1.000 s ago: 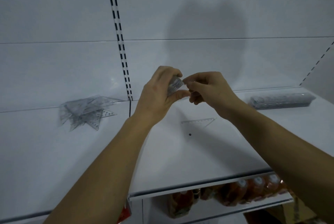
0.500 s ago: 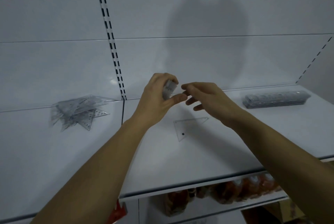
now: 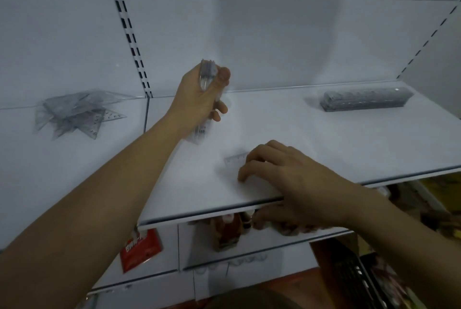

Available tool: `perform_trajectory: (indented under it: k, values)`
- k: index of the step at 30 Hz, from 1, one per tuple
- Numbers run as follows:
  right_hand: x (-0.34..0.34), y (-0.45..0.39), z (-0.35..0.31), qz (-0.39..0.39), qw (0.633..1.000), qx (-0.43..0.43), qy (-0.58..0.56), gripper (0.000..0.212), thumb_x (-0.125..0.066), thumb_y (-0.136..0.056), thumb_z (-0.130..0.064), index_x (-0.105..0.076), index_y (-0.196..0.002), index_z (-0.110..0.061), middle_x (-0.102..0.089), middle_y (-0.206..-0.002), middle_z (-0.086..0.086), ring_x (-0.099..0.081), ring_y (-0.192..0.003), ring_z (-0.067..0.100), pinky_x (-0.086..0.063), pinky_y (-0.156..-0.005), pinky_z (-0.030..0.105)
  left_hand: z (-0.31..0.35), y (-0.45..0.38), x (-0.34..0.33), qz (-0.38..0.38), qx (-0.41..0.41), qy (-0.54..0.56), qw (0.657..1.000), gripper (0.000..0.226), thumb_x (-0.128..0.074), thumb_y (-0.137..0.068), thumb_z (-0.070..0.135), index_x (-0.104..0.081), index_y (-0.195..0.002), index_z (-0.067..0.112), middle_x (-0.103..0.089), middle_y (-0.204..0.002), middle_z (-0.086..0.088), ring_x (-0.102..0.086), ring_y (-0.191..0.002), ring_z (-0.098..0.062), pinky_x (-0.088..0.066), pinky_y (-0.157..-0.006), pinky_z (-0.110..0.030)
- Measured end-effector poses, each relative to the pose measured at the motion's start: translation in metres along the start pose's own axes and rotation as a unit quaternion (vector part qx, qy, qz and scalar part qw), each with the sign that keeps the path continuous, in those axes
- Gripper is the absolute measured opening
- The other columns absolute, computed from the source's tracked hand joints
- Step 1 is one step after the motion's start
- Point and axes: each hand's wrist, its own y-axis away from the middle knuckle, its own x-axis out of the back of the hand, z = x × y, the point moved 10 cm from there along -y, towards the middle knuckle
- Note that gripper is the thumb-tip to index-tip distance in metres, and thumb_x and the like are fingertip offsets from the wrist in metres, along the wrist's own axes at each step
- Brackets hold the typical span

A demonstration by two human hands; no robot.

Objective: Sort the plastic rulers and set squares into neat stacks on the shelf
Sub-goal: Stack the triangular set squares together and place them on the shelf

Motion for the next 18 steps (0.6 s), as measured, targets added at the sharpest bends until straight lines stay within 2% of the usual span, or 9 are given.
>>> perform_trajectory:
  k: [2,4,6,8,10,14,16,18]
  values:
    - [0.001,0.003,-0.012,0.030,0.999,0.028,0.033,0.043,-0.072,-0.084,-0.048,-0.057,-0.121,-0.032,-0.053,-0.121,-0.008,-0.049,-0.106,0.013,-0.051,-0.086,0.032,0.000,0.001,-0.002,0.001,0.003,0.001,1.000,0.042,-0.055,-0.097,0.048,-0.058,-0.109,0.007,-0.065,-0.104,-0.012,-0.063,-0.057,-0.024,-0.051,-0.045,-0.030]
    - [0.000,0.007,-0.026,0.052,0.996,0.068,0.040,0.028,-0.068,-0.090,-0.037,-0.063,-0.114,-0.026,-0.059,-0.111,-0.004,-0.052,-0.095,0.014,-0.052,-0.076,0.033,0.001,0.003,-0.003,-0.004,0.003,0.006,1.000,0.039,-0.051,-0.100,0.046,-0.058,-0.106,0.008,-0.065,-0.110,-0.017,-0.063,-0.057,-0.023,-0.051,-0.045,-0.030]
    - [0.005,0.009,-0.034,0.086,0.991,0.101,0.030,0.016,-0.064,-0.095,-0.028,-0.067,-0.110,-0.021,-0.061,-0.105,-0.002,-0.054,-0.089,0.015,-0.052,-0.072,0.033,0.001,0.005,-0.005,-0.012,0.007,0.015,1.000,0.039,-0.048,-0.101,0.046,-0.058,-0.104,0.008,-0.064,-0.113,-0.020,-0.063,-0.058,-0.023,-0.052,-0.046,-0.030]
    - [0.018,0.008,-0.031,0.132,0.987,0.093,-0.003,0.013,-0.061,-0.098,-0.022,-0.069,-0.106,-0.016,-0.062,-0.101,0.000,-0.058,-0.086,0.017,-0.052,-0.071,0.035,-0.001,0.008,-0.008,-0.022,0.011,0.025,0.999,0.039,-0.048,-0.102,0.045,-0.057,-0.106,0.008,-0.063,-0.113,-0.022,-0.063,-0.059,-0.024,-0.053,-0.048,-0.031]
    - [0.026,0.004,-0.025,0.140,0.987,0.073,-0.027,0.016,-0.059,-0.100,-0.026,-0.070,-0.108,-0.016,-0.064,-0.103,-0.002,-0.061,-0.089,0.017,-0.054,-0.076,0.034,0.001,0.010,-0.011,-0.036,0.007,0.030,0.999,0.039,-0.049,-0.101,0.045,-0.055,-0.108,0.007,-0.062,-0.113,-0.022,-0.063,-0.060,-0.024,-0.054,-0.050,-0.032]
    - [0.007,-0.005,-0.025,0.054,0.995,0.081,-0.021,0.033,-0.061,-0.097,-0.047,-0.069,-0.115,-0.020,-0.061,-0.113,-0.004,-0.056,-0.100,0.014,-0.050,-0.085,0.032,0.005,0.014,-0.015,-0.047,0.004,0.029,0.998,0.054,-0.053,-0.086,0.058,-0.055,-0.108,0.008,-0.062,-0.110,-0.017,-0.064,-0.062,-0.023,-0.055,-0.052,-0.033]
    - [0.004,-0.005,-0.025,0.052,0.995,0.084,-0.007,0.036,-0.067,-0.092,-0.047,-0.068,-0.116,-0.020,-0.061,-0.114,-0.003,-0.055,-0.101,0.015,-0.050,-0.086,0.031,0.005,0.014,-0.015,-0.046,0.007,0.029,0.998,0.055,-0.053,-0.084,0.059,-0.055,-0.107,0.009,-0.062,-0.109,-0.015,-0.064,-0.062,-0.023,-0.055,-0.052,-0.033]
    - [0.005,-0.004,-0.028,0.073,0.993,0.097,0.002,0.029,-0.073,-0.090,-0.038,-0.070,-0.112,-0.018,-0.063,-0.109,-0.001,-0.057,-0.097,0.017,-0.052,-0.081,0.033,0.004,0.013,-0.013,-0.044,0.006,0.028,0.999,0.049,-0.051,-0.092,0.056,-0.056,-0.106,0.009,-0.062,-0.108,-0.015,-0.064,-0.062,-0.024,-0.055,-0.052,-0.033]
